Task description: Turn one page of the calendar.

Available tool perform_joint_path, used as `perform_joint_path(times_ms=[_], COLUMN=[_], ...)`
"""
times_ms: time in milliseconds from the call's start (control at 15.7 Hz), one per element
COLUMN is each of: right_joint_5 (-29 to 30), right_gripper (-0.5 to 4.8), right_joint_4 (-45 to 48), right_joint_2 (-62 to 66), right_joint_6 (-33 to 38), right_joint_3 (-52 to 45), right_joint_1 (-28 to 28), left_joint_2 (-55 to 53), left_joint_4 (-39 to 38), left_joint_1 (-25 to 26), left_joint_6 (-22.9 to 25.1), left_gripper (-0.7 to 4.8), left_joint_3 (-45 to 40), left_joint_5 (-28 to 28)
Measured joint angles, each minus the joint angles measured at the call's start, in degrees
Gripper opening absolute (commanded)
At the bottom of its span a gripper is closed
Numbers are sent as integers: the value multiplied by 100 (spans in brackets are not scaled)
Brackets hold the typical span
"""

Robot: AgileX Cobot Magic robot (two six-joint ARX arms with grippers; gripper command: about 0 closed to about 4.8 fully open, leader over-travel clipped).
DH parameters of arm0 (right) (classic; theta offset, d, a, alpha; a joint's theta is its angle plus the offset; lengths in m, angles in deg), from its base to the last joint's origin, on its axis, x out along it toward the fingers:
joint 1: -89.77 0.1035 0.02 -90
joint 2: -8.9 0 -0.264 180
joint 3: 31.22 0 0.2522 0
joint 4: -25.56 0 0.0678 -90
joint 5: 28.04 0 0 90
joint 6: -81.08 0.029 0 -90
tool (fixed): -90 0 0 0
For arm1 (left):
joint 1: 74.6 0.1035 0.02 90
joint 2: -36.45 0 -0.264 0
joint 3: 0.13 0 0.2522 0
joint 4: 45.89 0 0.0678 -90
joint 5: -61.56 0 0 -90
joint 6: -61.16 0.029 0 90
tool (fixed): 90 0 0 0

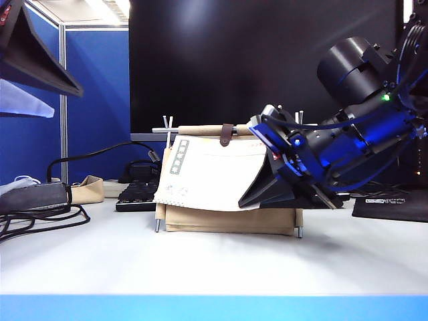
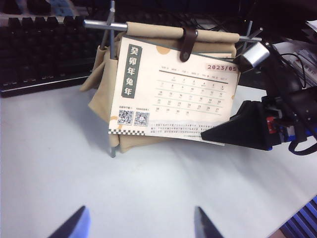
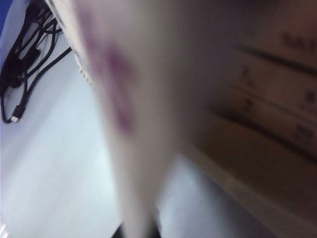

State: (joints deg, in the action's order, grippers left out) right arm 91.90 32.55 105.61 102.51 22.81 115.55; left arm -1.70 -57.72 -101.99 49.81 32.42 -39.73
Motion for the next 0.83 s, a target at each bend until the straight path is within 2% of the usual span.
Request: perform_joint_path(times_ms=[510,829], right_joint_5=[962,1213], right_gripper=[-6,-6], right_joint_4=[796,979], right_joint_2=[-304,-946], right_joint_6=[723,892], right_joint_3=[-2,0], right_joint_1=[0,11], left_joint_2=[2,2], left_joint_4=[-63,-61], left_joint_1=[0,0], left_joint_6=[2,103], left_gripper=[279,279], left_joint_3=[0,0], left_joint_5=[0,0])
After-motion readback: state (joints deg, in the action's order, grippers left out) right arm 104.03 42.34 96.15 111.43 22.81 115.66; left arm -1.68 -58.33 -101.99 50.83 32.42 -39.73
